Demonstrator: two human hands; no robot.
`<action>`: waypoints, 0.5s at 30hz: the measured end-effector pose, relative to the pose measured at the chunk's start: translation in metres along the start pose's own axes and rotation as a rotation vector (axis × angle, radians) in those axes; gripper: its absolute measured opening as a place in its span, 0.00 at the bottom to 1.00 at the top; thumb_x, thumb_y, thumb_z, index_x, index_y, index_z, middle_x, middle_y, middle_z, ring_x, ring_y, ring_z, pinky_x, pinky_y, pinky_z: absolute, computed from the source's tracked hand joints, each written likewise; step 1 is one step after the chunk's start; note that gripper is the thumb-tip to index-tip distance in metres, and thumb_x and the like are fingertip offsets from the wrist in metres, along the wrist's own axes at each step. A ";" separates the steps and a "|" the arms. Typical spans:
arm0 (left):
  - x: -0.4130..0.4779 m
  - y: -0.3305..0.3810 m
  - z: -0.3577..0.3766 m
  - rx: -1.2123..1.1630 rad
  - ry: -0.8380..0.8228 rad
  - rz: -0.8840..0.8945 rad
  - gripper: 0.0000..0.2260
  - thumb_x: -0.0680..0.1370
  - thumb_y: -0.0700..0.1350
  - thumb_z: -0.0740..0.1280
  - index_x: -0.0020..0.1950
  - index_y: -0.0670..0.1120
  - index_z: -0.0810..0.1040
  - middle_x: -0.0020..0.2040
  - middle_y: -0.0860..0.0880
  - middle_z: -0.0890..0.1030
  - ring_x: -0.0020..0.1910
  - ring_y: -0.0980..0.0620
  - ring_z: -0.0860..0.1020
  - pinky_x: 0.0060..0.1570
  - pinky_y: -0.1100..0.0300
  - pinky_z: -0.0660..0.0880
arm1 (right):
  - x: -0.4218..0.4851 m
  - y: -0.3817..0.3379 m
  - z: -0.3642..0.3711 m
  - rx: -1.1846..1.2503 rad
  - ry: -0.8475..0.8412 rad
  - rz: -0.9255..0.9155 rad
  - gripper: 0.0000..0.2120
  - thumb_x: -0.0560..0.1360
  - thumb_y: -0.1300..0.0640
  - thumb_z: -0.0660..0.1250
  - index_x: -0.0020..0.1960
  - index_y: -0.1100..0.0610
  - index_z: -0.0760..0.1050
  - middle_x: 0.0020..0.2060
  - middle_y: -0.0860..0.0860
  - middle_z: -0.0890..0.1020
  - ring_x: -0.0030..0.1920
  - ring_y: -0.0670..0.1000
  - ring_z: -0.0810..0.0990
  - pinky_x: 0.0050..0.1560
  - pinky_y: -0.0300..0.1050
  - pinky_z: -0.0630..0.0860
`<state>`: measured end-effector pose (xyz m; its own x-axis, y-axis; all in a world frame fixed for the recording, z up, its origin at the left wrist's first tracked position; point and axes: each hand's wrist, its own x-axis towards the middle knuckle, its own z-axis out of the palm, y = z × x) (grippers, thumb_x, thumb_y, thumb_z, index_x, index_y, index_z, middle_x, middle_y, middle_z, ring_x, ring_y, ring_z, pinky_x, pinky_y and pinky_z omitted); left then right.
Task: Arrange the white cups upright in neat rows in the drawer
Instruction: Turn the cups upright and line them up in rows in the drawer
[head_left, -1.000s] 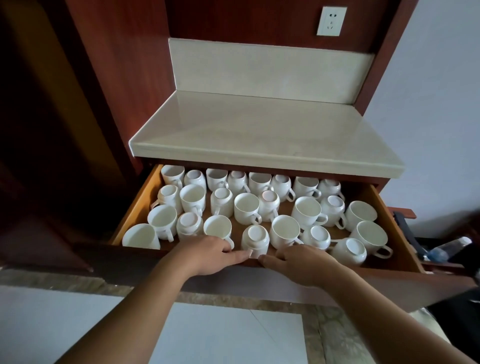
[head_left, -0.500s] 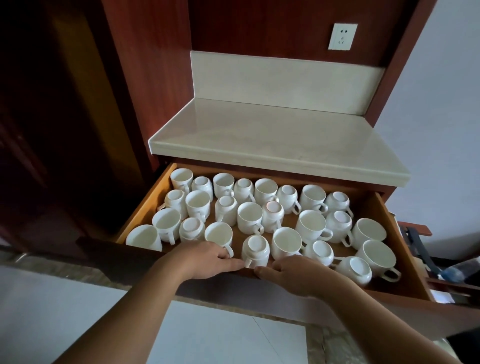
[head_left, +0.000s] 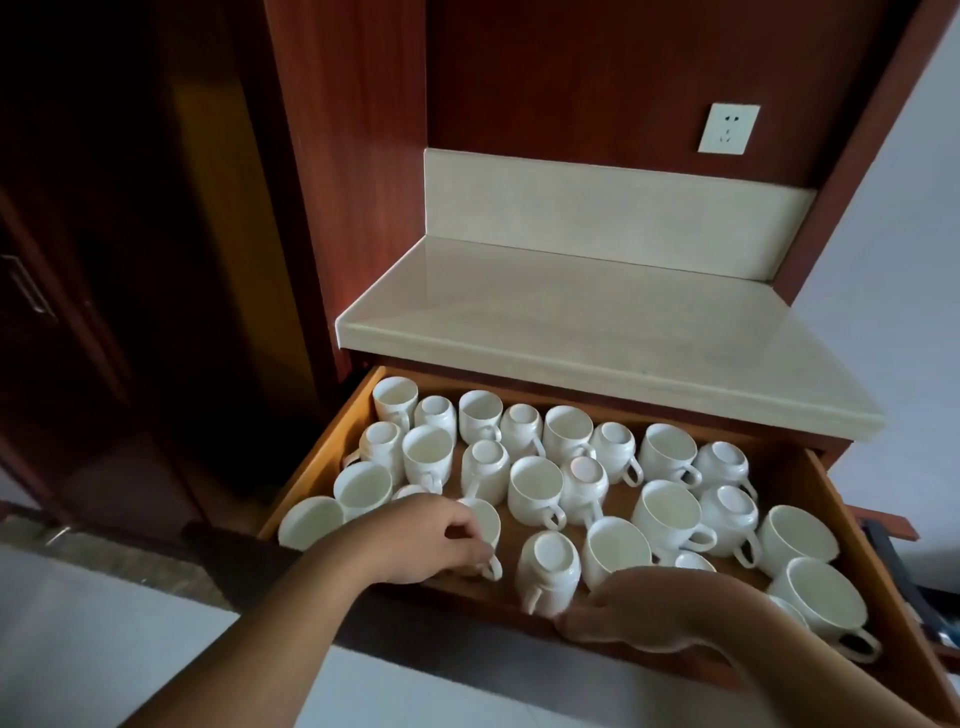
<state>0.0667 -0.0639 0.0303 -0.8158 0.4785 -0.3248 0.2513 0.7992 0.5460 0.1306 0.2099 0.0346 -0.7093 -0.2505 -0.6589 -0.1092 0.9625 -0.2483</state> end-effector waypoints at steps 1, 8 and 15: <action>0.007 -0.010 -0.012 -0.010 0.030 0.004 0.10 0.77 0.66 0.68 0.49 0.62 0.82 0.45 0.62 0.83 0.45 0.60 0.82 0.50 0.58 0.80 | 0.004 -0.002 -0.010 -0.009 -0.034 0.003 0.37 0.70 0.21 0.54 0.51 0.52 0.79 0.45 0.53 0.84 0.43 0.48 0.81 0.56 0.50 0.77; 0.075 -0.093 -0.088 0.007 0.331 -0.049 0.06 0.80 0.52 0.67 0.43 0.57 0.80 0.39 0.61 0.82 0.39 0.60 0.80 0.43 0.57 0.80 | 0.072 -0.046 -0.083 0.139 0.288 0.010 0.16 0.76 0.38 0.66 0.55 0.48 0.81 0.45 0.43 0.83 0.43 0.41 0.79 0.45 0.38 0.75; 0.143 -0.142 -0.109 0.099 0.383 -0.033 0.08 0.79 0.46 0.64 0.54 0.56 0.80 0.54 0.58 0.79 0.50 0.55 0.78 0.51 0.53 0.79 | 0.154 -0.093 -0.113 0.264 0.482 0.088 0.13 0.76 0.43 0.69 0.58 0.47 0.80 0.52 0.45 0.83 0.51 0.46 0.81 0.53 0.42 0.77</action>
<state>-0.1427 -0.1493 -0.0094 -0.9549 0.2965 -0.0189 0.2555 0.8520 0.4571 -0.0471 0.0933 0.0368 -0.9528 -0.0346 -0.3017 0.0994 0.9032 -0.4175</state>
